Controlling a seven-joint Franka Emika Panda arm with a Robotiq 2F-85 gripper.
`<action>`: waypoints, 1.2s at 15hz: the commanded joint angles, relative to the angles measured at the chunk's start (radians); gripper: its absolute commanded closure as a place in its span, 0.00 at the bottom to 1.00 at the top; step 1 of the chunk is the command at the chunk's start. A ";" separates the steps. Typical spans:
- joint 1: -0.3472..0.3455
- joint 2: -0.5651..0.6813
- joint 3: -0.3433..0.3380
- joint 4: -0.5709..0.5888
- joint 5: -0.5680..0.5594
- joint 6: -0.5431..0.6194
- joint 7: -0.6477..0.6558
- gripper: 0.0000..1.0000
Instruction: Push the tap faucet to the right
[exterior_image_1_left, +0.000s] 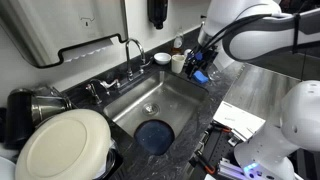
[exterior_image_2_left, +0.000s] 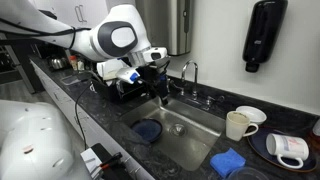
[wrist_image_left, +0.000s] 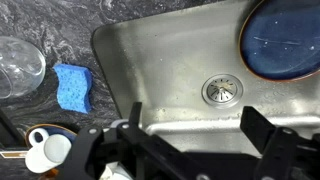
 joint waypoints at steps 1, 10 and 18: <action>0.002 0.001 -0.002 -0.002 -0.002 -0.002 0.001 0.00; 0.002 0.002 -0.002 -0.005 -0.002 -0.002 0.001 0.00; 0.011 0.006 -0.006 -0.004 0.012 0.012 0.003 0.00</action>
